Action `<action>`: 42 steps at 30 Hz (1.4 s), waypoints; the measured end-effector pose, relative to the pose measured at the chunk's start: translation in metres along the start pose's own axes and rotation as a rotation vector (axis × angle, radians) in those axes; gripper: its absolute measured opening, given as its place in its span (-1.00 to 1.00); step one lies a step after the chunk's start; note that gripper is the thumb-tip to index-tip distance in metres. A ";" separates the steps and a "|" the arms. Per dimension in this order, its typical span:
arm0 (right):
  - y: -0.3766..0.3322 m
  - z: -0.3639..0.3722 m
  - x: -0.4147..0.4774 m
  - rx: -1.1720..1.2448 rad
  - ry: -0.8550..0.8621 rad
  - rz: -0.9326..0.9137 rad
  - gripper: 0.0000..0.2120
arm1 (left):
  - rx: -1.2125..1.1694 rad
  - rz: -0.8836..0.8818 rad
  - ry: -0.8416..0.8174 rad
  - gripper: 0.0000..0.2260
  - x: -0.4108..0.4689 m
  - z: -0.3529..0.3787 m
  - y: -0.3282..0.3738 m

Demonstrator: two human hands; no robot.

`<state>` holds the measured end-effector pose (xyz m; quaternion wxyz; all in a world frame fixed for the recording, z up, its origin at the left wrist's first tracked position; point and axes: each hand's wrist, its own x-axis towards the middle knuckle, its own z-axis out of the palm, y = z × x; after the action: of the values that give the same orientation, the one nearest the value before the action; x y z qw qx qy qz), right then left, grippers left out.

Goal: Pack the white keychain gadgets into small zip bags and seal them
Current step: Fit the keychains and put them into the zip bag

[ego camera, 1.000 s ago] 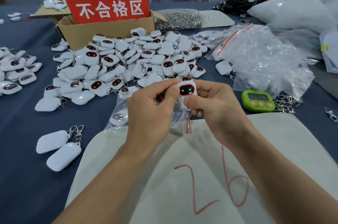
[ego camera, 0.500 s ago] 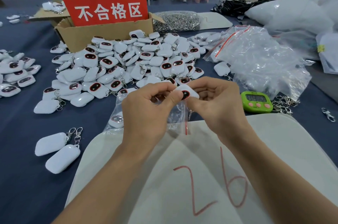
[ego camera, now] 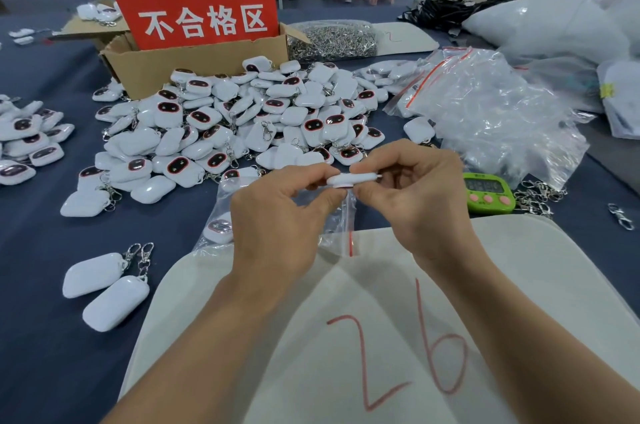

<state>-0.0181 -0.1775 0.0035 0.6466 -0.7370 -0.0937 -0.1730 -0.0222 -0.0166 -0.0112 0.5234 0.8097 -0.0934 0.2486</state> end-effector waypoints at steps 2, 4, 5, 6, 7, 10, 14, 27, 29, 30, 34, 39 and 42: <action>0.000 -0.002 0.000 -0.009 -0.003 0.011 -0.69 | -0.011 0.002 -0.028 -0.75 0.000 0.000 0.001; -0.003 -0.003 0.000 0.022 0.006 0.034 -0.81 | -0.092 -0.054 -0.073 -0.85 0.000 0.001 0.003; -0.004 -0.003 -0.001 0.059 0.016 0.056 -0.83 | -0.171 -0.099 -0.092 -0.86 0.000 0.002 0.004; -0.004 -0.004 -0.001 0.105 0.022 0.088 -0.82 | -0.244 -0.142 -0.103 -0.88 0.001 0.003 0.006; -0.004 -0.004 -0.001 0.156 0.018 0.131 -0.81 | -0.295 -0.166 -0.102 -0.89 0.000 0.003 0.008; -0.003 -0.003 0.000 0.324 -0.017 0.311 -0.86 | -0.305 -0.117 -0.105 -0.72 -0.001 0.001 0.011; 0.001 -0.003 0.004 0.386 -0.114 0.481 -0.76 | -0.234 -0.014 -0.101 -0.70 -0.003 0.000 0.009; -0.004 -0.006 0.002 0.177 -0.141 0.273 -0.64 | -0.043 -0.065 -0.022 -0.59 0.000 -0.001 0.000; -0.004 -0.008 0.003 0.156 -0.055 0.280 -0.70 | -0.001 -0.072 -0.026 -0.58 -0.001 -0.001 0.001; -0.003 -0.010 0.004 0.146 0.005 0.278 -0.65 | 0.046 -0.072 -0.049 -0.58 -0.002 -0.001 0.002; 0.004 -0.020 0.010 0.113 0.191 0.242 -0.71 | 0.607 -0.038 -0.186 -0.58 -0.015 0.006 0.015; 0.015 -0.023 0.013 -0.155 0.114 0.260 -0.79 | 0.953 -0.068 -0.291 -0.63 -0.014 0.014 0.017; 0.016 -0.024 0.012 -0.202 -0.012 0.291 -0.79 | 0.893 -0.126 -0.230 -0.64 -0.012 0.011 0.018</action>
<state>-0.0042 -0.2044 -0.0037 0.5870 -0.8050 0.0279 -0.0819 -0.0366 -0.0357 -0.0066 0.1238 0.9822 0.0149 0.1408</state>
